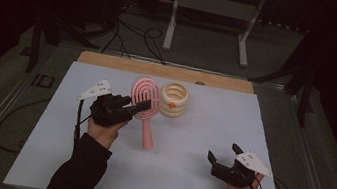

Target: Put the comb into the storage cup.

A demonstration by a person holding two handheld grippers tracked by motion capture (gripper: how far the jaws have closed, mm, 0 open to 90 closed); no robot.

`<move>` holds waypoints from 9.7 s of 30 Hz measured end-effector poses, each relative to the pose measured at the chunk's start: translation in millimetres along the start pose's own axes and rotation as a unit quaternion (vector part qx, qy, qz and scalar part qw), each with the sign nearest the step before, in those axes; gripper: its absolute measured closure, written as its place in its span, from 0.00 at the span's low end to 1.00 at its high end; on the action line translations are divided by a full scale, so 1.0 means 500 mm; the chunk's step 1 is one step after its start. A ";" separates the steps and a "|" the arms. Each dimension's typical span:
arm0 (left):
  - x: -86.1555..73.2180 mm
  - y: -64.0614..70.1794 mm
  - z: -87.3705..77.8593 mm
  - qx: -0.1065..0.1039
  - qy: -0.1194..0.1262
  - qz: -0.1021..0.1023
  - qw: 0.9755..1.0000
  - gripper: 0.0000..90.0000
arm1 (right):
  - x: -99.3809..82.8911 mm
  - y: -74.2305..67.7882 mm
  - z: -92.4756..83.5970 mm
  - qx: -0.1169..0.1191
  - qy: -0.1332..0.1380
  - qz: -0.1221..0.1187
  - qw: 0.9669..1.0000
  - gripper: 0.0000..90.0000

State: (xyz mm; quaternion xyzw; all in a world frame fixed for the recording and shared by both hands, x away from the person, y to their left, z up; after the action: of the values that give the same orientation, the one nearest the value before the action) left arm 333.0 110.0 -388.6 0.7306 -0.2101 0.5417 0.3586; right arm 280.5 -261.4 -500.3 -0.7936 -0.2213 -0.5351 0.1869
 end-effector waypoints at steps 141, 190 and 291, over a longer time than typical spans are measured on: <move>0.175 -0.058 0.148 0.108 -0.014 0.054 0.993 0.72 | -0.011 -0.006 0.003 -0.004 0.001 -0.005 1.000 0.09; 0.181 -0.074 0.215 0.128 -0.003 0.044 0.991 0.72 | -0.010 -0.005 0.003 0.000 0.005 -0.003 1.000 0.09; 0.125 -0.106 0.308 0.160 0.018 0.004 0.987 0.72 | -0.009 -0.006 0.003 0.005 0.008 0.010 1.000 0.09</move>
State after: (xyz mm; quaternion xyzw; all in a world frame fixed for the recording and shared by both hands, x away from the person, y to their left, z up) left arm 488.8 34.1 -369.6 0.7678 -0.1173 0.5830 0.2383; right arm 278.3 -258.9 -504.8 -0.7906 -0.2144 -0.5385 0.1976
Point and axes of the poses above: each handheld gripper's, and its own axes: z roughly forward along the jaws, x roughly out of its top, y roughly to its right, the point moved 3 cm from there along z, roughly forward along the jaws, and after that the axes turned 8 degrees about x, right-handed, at the moved point
